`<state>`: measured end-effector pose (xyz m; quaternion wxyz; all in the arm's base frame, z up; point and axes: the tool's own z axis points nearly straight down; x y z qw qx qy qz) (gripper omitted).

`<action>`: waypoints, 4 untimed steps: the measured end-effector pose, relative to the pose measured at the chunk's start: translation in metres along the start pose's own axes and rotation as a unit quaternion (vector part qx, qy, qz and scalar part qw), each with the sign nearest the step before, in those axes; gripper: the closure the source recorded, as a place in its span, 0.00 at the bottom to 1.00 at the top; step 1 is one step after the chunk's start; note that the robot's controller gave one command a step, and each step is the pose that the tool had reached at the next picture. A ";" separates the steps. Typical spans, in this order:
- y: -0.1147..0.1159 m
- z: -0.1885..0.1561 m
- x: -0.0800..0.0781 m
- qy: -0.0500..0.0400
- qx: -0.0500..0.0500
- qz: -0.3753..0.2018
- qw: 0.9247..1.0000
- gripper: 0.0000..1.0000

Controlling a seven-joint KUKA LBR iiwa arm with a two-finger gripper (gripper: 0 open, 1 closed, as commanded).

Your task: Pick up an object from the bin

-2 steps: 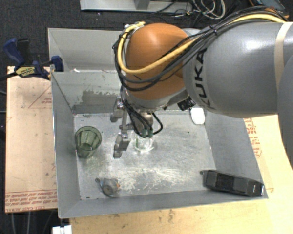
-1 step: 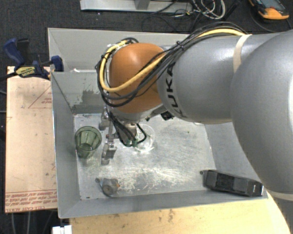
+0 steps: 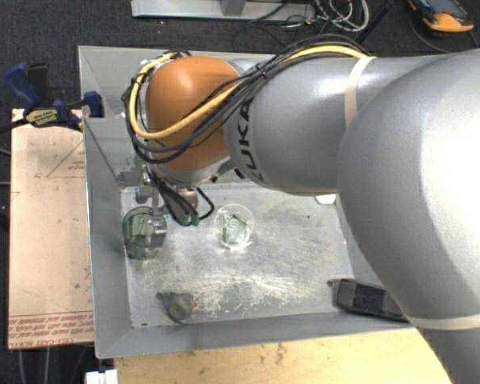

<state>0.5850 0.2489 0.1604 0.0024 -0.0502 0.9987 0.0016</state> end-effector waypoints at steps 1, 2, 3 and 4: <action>0.000 0.038 0.005 -0.004 -0.001 0.030 1.000 0.00; 0.002 0.058 -0.012 -0.001 -0.001 0.011 1.000 0.00; 0.002 0.058 -0.013 -0.006 -0.002 0.012 1.000 1.00; 0.002 0.058 -0.013 -0.006 -0.002 0.012 1.000 1.00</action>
Offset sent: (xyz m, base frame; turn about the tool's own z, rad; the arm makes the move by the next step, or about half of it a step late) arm 0.0137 0.0026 -0.0904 0.0065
